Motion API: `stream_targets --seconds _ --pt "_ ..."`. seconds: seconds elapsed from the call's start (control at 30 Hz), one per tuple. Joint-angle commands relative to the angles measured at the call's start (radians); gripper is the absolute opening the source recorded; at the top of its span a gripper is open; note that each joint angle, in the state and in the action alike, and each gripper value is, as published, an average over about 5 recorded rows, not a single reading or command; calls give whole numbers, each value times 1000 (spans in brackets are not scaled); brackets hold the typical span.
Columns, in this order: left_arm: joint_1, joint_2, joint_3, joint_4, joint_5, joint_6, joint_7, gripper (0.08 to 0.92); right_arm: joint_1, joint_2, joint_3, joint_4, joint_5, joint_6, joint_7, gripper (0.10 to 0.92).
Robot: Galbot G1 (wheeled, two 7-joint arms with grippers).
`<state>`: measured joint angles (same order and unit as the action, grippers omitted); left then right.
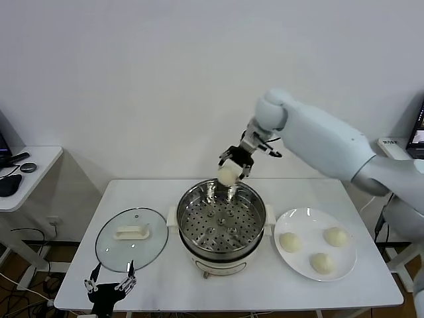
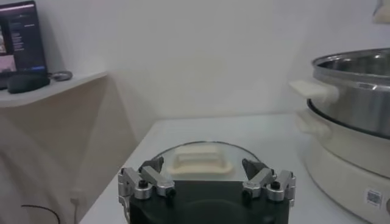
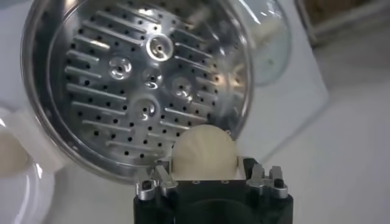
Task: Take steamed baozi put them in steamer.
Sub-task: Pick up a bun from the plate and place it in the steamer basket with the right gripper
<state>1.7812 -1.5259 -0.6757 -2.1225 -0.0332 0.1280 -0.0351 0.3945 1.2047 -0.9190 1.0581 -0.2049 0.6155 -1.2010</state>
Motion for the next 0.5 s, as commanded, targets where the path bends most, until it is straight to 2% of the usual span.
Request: stream_targets --seconds 0.03,0.23,0.5 --pt "2 -1 0 -1 -1 2 -1 823 -16 55 -58 21 -133 149 72 662" --pt "-2 -3 3 12 -2 1 -1 823 -44 64 -59 13 -142 142 79 662" --pt "-11 -3 7 21 -4 3 1 823 -90 80 -18 -33 -265 128 134 657"
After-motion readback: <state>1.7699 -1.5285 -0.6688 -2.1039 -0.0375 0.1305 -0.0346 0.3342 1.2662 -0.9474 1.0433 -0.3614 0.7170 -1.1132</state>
